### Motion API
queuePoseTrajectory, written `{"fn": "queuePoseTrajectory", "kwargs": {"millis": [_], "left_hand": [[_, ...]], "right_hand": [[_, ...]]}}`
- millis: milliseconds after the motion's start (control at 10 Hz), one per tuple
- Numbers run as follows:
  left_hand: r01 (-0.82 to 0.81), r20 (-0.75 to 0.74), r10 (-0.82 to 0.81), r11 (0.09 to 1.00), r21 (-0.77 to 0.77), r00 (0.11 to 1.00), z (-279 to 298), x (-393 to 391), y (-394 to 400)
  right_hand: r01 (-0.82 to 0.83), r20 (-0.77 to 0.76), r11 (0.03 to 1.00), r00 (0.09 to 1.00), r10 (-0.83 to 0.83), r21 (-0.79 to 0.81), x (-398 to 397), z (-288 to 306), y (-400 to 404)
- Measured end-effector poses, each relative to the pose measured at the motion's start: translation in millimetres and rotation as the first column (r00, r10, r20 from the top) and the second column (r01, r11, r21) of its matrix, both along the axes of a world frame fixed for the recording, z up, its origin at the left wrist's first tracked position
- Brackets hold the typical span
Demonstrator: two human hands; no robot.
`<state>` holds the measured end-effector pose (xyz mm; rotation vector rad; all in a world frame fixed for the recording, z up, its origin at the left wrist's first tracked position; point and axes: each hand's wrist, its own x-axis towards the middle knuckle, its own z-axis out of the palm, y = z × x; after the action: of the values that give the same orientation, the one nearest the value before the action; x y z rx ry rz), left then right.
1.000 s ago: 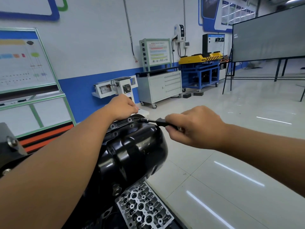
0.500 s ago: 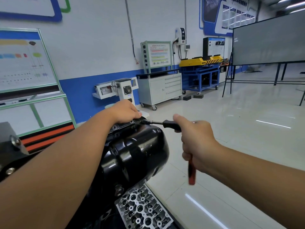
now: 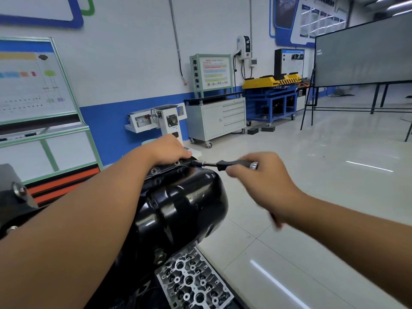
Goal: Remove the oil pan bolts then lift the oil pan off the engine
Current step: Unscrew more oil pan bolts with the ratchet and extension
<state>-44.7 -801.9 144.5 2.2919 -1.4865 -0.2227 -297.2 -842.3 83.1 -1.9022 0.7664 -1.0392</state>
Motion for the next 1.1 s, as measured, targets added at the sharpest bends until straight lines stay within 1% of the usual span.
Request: {"fn": "queuePoseTrajectory", "kwargs": {"millis": [100,200,300,400,500,600,700,800,900,1000,1100], "left_hand": [[0.001,-0.010,-0.001,1.000,-0.002,1.000,0,1,1],[0.012,0.006,-0.012,1.000,0.006,1.000,1,1,0],[0.016,0.018,-0.016,1.000,0.006,1.000,0,2,-1],[0.019,0.016,-0.019,1.000,0.008,1.000,-1,3,-1],[0.024,0.016,-0.024,1.000,0.008,1.000,-1,4,-1],[0.018,0.005,-0.018,1.000,0.001,1.000,-1,5,-1],[0.008,-0.013,-0.008,1.000,-0.005,1.000,-2,8,-2],[0.009,-0.012,-0.009,1.000,-0.004,1.000,-2,10,-2],[0.003,-0.023,-0.003,1.000,-0.008,1.000,-4,13,-4],[0.003,-0.016,-0.003,1.000,-0.009,1.000,-4,15,-5],[0.024,0.013,-0.024,1.000,0.004,1.000,-4,14,-4]], "right_hand": [[-0.204,0.338,0.612,0.935,-0.110,0.764,7,-1,19],[-0.113,0.257,0.760,0.964,-0.072,0.640,9,4,16],[0.040,-0.185,0.955,0.978,-0.099,-0.295,-2,7,3],[-0.312,-0.514,0.517,0.800,-0.309,-0.797,-23,11,-19],[-0.259,-0.517,0.638,0.817,-0.256,-0.725,-28,7,-19],[-0.045,-0.044,0.976,0.997,0.055,0.214,-7,-2,-2],[-0.176,0.275,0.600,0.958,-0.077,0.781,3,4,16],[0.073,-0.101,0.991,0.993,-0.062,0.111,2,6,9],[-0.192,-0.467,0.651,0.839,-0.279,-0.734,-11,21,-2],[-0.362,-0.513,0.388,0.747,-0.424,-0.847,-20,32,-16],[-0.031,-0.340,0.868,0.926,-0.161,-0.496,-8,22,-7]]}}
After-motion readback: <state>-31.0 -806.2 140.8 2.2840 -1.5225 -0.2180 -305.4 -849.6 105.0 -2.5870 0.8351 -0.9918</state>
